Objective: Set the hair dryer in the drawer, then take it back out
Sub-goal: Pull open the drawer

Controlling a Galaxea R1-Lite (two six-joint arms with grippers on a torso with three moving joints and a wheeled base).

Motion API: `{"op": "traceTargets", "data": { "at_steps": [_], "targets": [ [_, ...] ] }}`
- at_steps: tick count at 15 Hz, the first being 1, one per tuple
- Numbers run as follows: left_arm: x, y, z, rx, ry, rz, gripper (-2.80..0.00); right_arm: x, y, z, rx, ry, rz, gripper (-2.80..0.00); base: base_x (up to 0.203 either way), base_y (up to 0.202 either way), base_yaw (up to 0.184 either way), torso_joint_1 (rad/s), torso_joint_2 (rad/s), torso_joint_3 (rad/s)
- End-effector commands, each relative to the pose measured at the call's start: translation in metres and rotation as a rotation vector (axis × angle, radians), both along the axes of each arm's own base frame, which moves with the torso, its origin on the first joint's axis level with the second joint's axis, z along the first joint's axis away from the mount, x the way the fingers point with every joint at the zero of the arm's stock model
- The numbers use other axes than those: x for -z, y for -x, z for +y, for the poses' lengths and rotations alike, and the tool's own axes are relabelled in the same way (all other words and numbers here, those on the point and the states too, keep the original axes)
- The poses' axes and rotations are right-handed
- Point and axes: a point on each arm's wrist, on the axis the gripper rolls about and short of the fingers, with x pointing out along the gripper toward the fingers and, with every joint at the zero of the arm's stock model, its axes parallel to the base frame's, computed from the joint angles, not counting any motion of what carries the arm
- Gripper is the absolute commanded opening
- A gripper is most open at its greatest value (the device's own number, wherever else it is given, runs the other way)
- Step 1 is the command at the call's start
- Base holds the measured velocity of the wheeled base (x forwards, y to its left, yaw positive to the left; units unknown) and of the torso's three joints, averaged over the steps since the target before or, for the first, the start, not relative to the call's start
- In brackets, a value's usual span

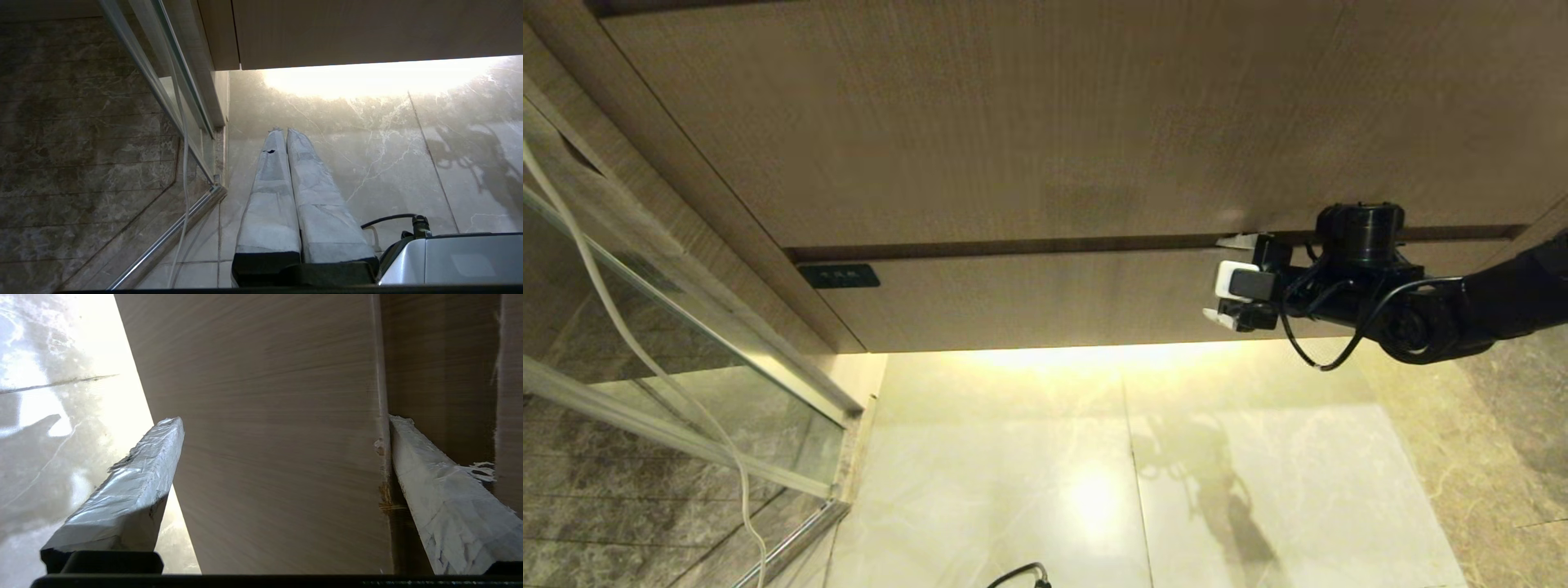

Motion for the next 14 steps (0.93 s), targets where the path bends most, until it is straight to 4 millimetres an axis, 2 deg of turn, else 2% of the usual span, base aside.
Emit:
{"op": "traceTargets", "data": {
  "at_steps": [1, 3, 4, 7, 14],
  "targets": [
    [0.000, 0.000, 0.000, 0.000, 0.000, 0.002, -2.80, 0.013, -0.007, -0.003, 0.017, 0.007, 0.034, 0.00, 0.000, 0.000, 0.000, 0.000, 0.00, 0.000],
    [0.000, 0.000, 0.000, 0.000, 0.000, 0.002, -2.80, 0.019, -0.004, -0.006, 0.054, -0.002, 0.101, 0.00, 0.000, 0.000, 0.000, 0.000, 0.00, 0.000],
    [0.000, 0.000, 0.000, 0.000, 0.000, 0.002, -2.80, 0.025, 0.001, -0.006, 0.070, -0.016, 0.200, 0.00, 0.000, 0.000, 0.000, 0.000, 0.00, 0.000],
    [0.000, 0.000, 0.000, 0.000, 0.000, 0.002, -2.80, 0.022, 0.017, -0.012, 0.119, -0.058, 0.380, 0.00, 0.000, 0.000, 0.000, 0.000, 0.00, 0.000],
    [0.000, 0.000, 0.000, 0.000, 0.000, 0.002, -2.80, 0.013, 0.035, -0.020, 0.192, -0.055, 0.498, 0.00, 0.000, 0.000, 0.000, 0.000, 0.00, 0.000]
  ]
}}
